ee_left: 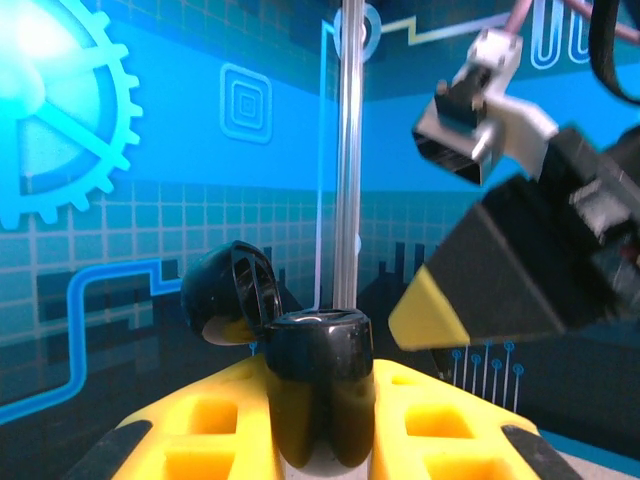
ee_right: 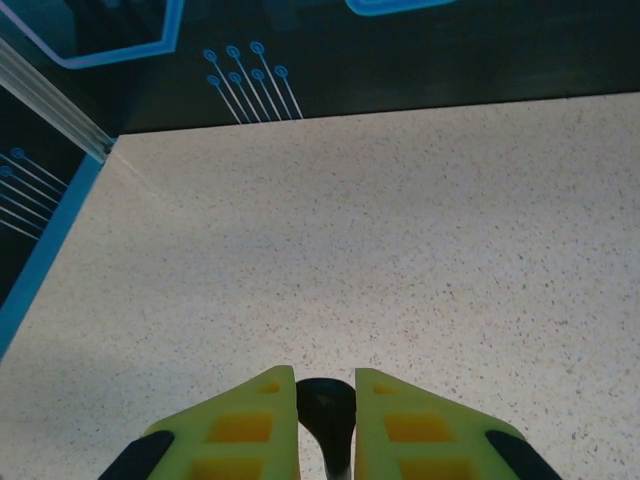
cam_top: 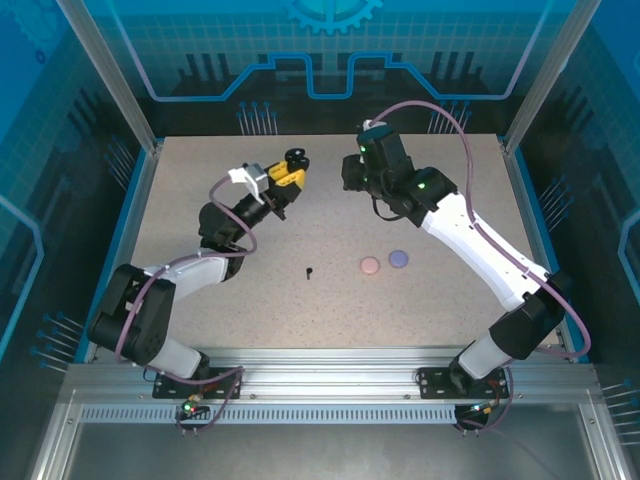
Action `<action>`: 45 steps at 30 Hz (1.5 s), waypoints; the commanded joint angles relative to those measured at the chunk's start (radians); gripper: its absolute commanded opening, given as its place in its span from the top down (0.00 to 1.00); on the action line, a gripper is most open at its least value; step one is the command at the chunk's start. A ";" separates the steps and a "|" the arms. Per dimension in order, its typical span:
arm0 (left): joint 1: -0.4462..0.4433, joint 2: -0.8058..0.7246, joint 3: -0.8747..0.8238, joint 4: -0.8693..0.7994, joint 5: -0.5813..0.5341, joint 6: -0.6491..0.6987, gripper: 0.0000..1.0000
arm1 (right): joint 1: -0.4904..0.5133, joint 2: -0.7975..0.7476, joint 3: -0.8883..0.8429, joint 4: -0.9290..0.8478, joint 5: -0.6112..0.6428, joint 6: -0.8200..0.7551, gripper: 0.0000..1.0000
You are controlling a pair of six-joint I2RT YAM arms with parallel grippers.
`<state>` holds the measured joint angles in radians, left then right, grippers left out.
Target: Insert wireless bluetooth earbuds into charging case
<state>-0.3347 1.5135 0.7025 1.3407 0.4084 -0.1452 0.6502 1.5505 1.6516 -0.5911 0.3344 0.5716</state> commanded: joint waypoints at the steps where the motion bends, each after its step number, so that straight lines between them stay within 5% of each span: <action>1: -0.024 0.027 0.023 0.058 0.015 0.070 1.00 | -0.014 -0.046 -0.013 0.061 -0.030 -0.037 0.85; 21: -0.126 0.165 0.115 0.060 0.016 0.199 1.00 | -0.010 -0.144 -0.141 0.368 -0.257 -0.201 0.86; 45: -0.141 0.176 0.163 0.060 -0.003 0.194 1.00 | -0.010 -0.180 -0.280 0.503 -0.259 -0.173 0.87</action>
<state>-0.4690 1.6882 0.8356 1.3594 0.4118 0.0360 0.6468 1.3674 1.3830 -0.1394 0.0769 0.3882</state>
